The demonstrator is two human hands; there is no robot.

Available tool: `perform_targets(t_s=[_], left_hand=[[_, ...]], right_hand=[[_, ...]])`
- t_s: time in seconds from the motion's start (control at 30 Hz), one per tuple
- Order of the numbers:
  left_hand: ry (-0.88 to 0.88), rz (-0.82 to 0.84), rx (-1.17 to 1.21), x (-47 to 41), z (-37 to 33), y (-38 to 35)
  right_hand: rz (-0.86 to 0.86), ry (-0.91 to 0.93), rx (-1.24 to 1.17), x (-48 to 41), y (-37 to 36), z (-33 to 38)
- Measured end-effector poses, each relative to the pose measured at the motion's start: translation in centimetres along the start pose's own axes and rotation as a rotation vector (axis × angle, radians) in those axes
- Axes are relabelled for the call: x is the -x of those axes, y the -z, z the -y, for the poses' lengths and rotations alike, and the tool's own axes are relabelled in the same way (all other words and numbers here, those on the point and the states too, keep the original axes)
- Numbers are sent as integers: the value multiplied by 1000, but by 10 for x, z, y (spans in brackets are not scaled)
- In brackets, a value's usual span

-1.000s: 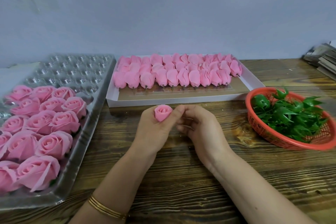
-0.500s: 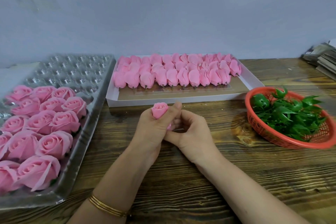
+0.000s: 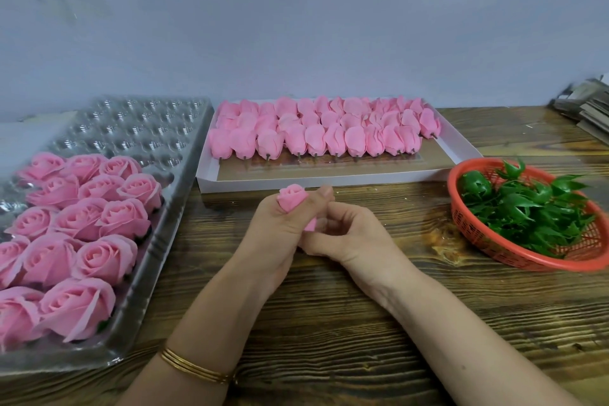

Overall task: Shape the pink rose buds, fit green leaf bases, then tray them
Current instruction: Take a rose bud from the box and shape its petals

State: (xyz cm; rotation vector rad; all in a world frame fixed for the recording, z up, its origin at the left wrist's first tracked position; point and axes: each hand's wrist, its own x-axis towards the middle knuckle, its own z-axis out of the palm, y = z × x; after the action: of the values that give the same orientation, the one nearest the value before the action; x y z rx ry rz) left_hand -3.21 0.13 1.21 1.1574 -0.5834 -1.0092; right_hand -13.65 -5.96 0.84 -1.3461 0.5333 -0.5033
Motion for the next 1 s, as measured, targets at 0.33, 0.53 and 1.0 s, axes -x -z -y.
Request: perform_targets(t_s=[0.33,0.53,1.0], left_hand=[[-19,-20,7,1,0,-3],[25,64,-10,3,-5,2],[-20,62,-73,0,1,3]], right_hand=[[-99,148,240,3,0,3],[2,20,26,-1,1,2],[6,41,61,-1,4,-2]])
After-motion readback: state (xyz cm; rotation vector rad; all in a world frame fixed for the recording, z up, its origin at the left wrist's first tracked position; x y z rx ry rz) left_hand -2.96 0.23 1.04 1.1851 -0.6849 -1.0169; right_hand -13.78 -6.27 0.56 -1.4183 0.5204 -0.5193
